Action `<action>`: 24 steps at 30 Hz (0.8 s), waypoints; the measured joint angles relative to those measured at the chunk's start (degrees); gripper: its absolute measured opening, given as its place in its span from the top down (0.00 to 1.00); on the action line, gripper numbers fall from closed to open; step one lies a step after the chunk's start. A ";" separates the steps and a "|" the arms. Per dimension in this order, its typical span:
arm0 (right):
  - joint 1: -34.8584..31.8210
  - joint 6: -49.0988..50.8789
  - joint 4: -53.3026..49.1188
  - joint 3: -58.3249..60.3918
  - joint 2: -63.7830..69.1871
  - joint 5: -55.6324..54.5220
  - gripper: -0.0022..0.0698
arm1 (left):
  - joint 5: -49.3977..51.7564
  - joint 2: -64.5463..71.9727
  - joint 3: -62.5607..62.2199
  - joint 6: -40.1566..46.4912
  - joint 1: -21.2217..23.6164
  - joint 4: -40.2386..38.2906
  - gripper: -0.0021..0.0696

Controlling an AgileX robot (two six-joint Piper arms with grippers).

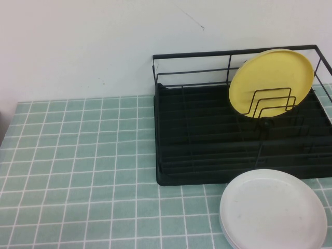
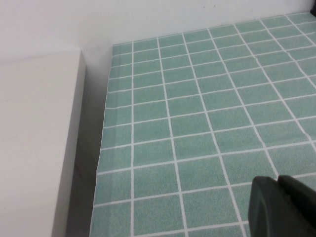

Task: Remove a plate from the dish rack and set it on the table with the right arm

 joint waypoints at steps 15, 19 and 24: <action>0.00 -0.72 7.05 -4.61 2.59 9.10 0.97 | 0.00 0.00 0.00 0.00 0.00 0.00 0.98; 0.00 -5.67 6.00 -14.89 12.55 15.11 0.97 | 0.00 0.00 0.00 0.00 0.00 0.00 0.98; 0.00 -13.82 2.10 -29.36 31.78 21.87 0.97 | 0.00 0.00 0.00 0.00 0.00 0.00 0.98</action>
